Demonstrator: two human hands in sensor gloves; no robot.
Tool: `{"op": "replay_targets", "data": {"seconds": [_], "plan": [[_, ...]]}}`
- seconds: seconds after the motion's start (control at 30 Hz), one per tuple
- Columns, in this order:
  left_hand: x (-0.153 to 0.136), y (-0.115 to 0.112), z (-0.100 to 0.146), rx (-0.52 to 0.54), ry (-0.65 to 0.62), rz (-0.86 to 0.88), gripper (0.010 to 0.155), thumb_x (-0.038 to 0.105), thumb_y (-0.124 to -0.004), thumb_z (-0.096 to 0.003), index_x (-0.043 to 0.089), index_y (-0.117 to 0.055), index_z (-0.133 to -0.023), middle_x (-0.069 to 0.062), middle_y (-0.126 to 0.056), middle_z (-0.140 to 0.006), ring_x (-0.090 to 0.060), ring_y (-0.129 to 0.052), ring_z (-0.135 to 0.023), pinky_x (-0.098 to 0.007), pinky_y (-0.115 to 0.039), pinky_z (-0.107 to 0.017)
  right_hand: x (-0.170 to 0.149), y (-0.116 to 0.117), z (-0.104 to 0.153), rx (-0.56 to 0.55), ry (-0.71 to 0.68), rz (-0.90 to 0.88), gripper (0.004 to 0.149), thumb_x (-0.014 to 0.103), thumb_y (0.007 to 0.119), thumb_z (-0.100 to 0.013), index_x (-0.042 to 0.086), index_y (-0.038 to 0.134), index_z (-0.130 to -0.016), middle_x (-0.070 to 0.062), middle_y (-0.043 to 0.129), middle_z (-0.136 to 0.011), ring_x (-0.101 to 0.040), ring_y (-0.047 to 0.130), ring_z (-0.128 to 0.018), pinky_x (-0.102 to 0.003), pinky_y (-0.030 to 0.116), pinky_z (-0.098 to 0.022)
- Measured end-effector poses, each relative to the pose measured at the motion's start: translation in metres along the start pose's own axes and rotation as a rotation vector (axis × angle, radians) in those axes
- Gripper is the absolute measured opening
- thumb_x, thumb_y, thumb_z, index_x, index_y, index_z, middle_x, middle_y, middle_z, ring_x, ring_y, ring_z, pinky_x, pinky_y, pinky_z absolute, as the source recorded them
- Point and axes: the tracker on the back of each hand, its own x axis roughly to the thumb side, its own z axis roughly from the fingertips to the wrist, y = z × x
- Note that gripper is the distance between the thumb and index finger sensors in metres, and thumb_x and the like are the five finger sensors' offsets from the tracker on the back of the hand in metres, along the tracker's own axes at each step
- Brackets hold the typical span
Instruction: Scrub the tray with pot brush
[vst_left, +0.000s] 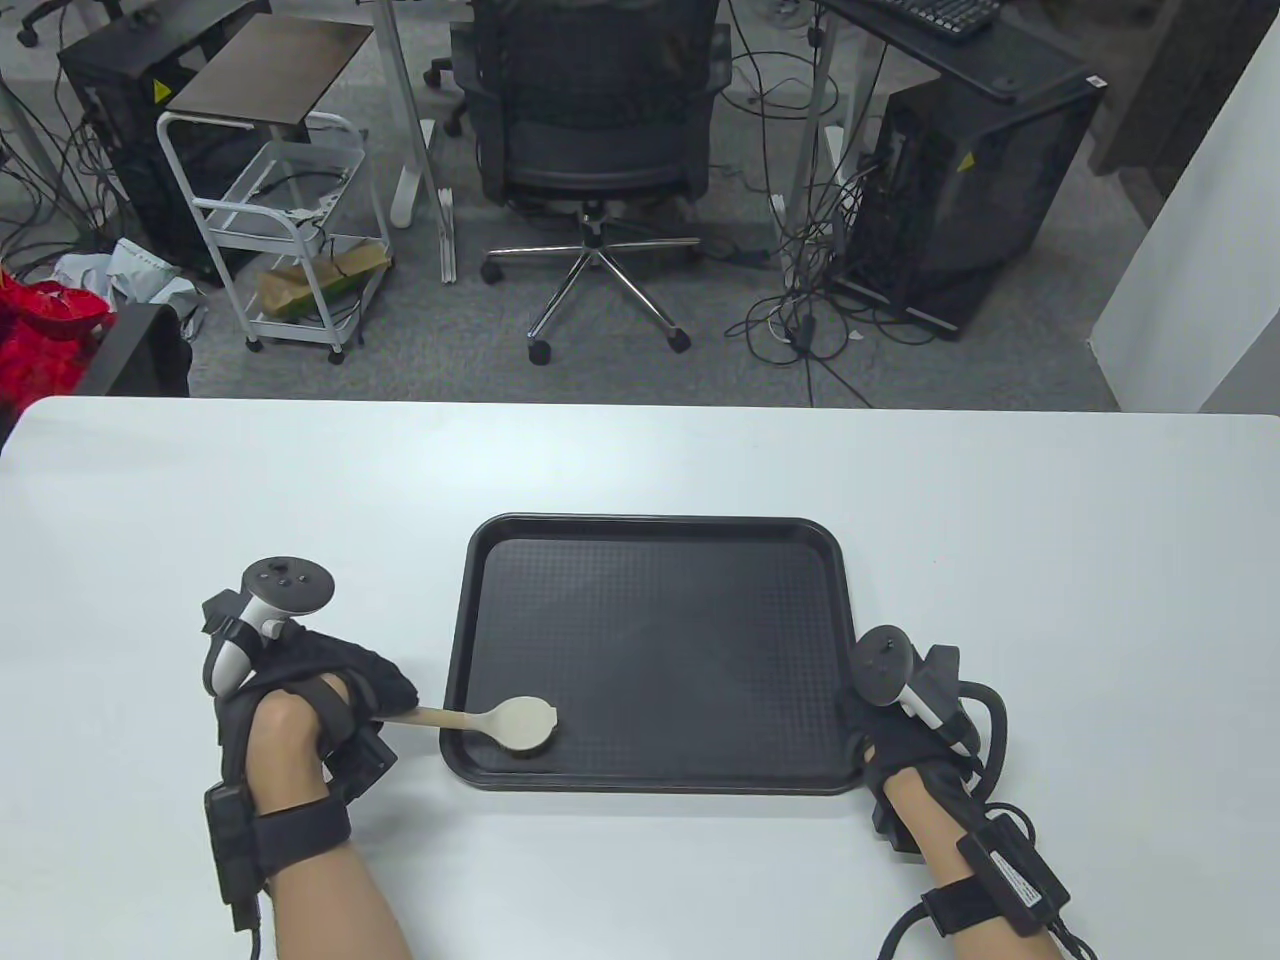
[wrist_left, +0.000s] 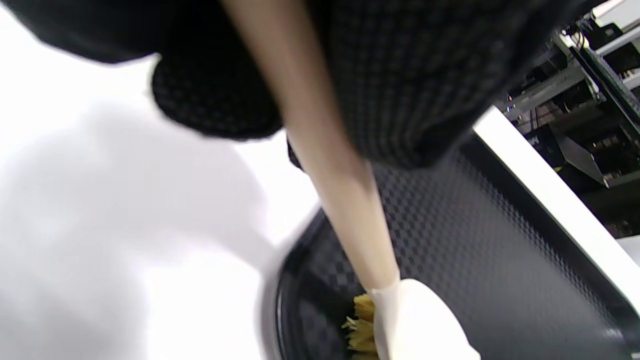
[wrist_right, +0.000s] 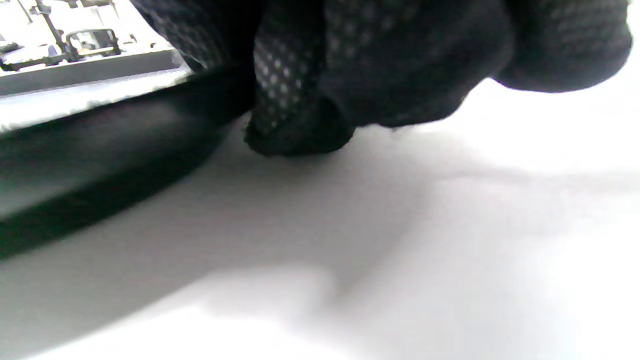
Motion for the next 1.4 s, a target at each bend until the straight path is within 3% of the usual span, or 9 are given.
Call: {"op": "replay_targets", "data": {"seconds": [0.37, 0.6, 0.7, 0.83, 0.97, 1.2, 1.4], "plan": [[-0.048, 0.020, 0.009, 0.024, -0.014, 0.198, 0.045, 0.037, -0.103, -0.0278, 0.016, -0.106, -0.067, -0.015, -0.103, -0.051, -0.034, -0.094, -0.018, -0.057, -0.077, -0.045, 0.000, 0.000, 0.000, 0.004, 0.009, 0.000, 0.058, 0.038, 0.077, -0.047, 0.008, 0.063, -0.095, -0.005, 0.100, -0.039, -0.026, 0.096, -0.018, -0.047, 0.083, -0.029], [-0.039, 0.032, 0.017, 0.114, -0.121, 0.269, 0.049, 0.047, -0.089, -0.0383, 0.018, -0.093, -0.078, -0.009, -0.099, -0.056, -0.024, -0.095, -0.019, -0.050, -0.080, -0.045, 0.007, -0.001, 0.001, -0.016, 0.064, 0.048, 0.057, 0.037, 0.079, -0.048, 0.009, 0.066, -0.095, -0.006, 0.102, -0.038, -0.026, 0.097, -0.015, -0.047, 0.084, -0.028], [-0.028, 0.035, 0.024, 0.202, -0.184, 0.328, 0.051, 0.048, -0.086, -0.0400, 0.018, -0.090, -0.081, -0.007, -0.098, -0.058, -0.023, -0.095, -0.021, -0.050, -0.080, -0.045, 0.013, -0.002, -0.006, -0.056, 0.081, 0.089, 0.056, 0.037, 0.079, -0.047, 0.010, 0.067, -0.095, -0.006, 0.102, -0.036, -0.027, 0.096, -0.013, -0.047, 0.084, -0.028], [-0.010, 0.040, 0.036, 0.263, -0.323, 0.416, 0.052, 0.048, -0.085, -0.0406, 0.017, -0.088, -0.082, -0.007, -0.098, -0.059, -0.023, -0.096, -0.022, -0.050, -0.080, -0.046, 0.020, -0.006, -0.029, -0.065, 0.080, 0.128, 0.056, 0.038, 0.079, -0.047, 0.011, 0.067, -0.094, -0.007, 0.103, -0.034, -0.027, 0.095, -0.013, -0.047, 0.084, -0.028], [0.011, 0.041, 0.048, 0.289, -0.466, 0.443, 0.052, 0.048, -0.084, -0.0411, 0.016, -0.087, -0.082, -0.007, -0.098, -0.059, -0.023, -0.096, -0.023, -0.051, -0.080, -0.046, 0.019, -0.012, -0.065, -0.042, 0.113, 0.033, 0.054, 0.038, 0.079, -0.047, 0.015, 0.067, -0.094, -0.008, 0.103, -0.034, -0.029, 0.094, -0.014, -0.049, 0.083, -0.029], [0.045, 0.037, 0.067, 0.316, -0.560, 0.370, 0.052, 0.048, -0.084, -0.0414, 0.016, -0.087, -0.082, -0.006, -0.098, -0.059, -0.023, -0.096, -0.023, -0.050, -0.080, -0.047, 0.023, -0.020, -0.118, -0.010, 0.173, -0.079, 0.055, 0.038, 0.079, -0.046, 0.018, 0.066, -0.095, -0.009, 0.100, -0.037, -0.030, 0.093, -0.017, -0.049, 0.081, -0.032], [0.070, 0.025, 0.066, 0.241, -0.638, 0.347, 0.052, 0.049, -0.084, -0.0417, 0.016, -0.087, -0.082, -0.006, -0.098, -0.059, -0.023, -0.096, -0.023, -0.051, -0.080, -0.047, 0.030, -0.026, -0.146, -0.021, 0.197, -0.052, 0.055, 0.039, 0.079, -0.046, 0.018, 0.065, -0.096, -0.009, 0.101, -0.033, -0.030, 0.093, -0.015, -0.049, 0.082, -0.030]]}}
